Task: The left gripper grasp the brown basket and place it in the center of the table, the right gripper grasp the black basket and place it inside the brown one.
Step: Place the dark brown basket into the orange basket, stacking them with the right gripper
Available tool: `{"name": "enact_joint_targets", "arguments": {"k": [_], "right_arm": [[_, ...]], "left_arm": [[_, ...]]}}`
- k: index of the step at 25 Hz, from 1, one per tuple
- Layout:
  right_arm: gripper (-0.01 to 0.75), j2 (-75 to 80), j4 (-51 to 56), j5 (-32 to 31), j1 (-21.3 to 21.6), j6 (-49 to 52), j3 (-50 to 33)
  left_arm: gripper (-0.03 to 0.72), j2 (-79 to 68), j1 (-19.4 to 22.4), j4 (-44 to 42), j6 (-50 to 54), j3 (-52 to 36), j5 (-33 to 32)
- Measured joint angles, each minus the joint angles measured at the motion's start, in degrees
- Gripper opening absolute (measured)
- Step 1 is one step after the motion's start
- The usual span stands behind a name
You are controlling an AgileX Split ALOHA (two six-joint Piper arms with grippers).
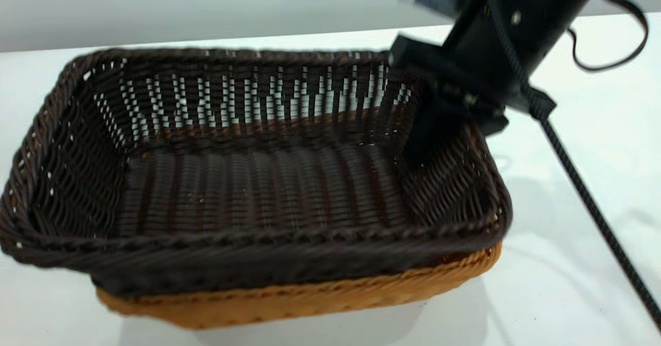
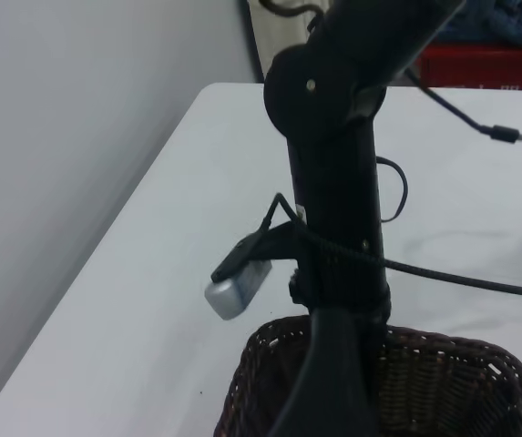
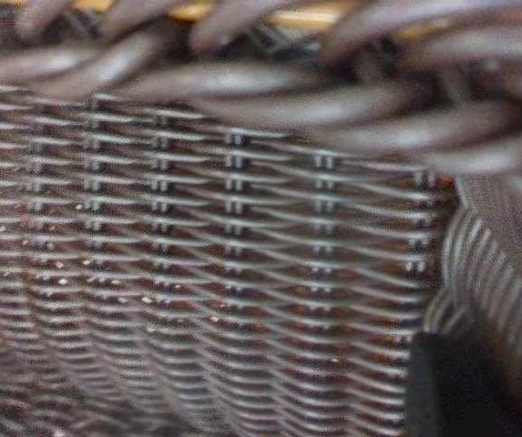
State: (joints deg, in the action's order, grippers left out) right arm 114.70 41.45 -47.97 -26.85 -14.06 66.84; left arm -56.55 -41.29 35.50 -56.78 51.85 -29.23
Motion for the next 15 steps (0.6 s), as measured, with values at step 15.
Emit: {"name": "enact_joint_targets", "arguments": {"k": [15], "right_arm": [[0.119, 0.0, -2.5, 0.6, 0.0, 1.6, 1.2]], "left_arm": [[0.524, 0.0, 0.0, 0.0, 0.0, 0.0, -0.1]]}}
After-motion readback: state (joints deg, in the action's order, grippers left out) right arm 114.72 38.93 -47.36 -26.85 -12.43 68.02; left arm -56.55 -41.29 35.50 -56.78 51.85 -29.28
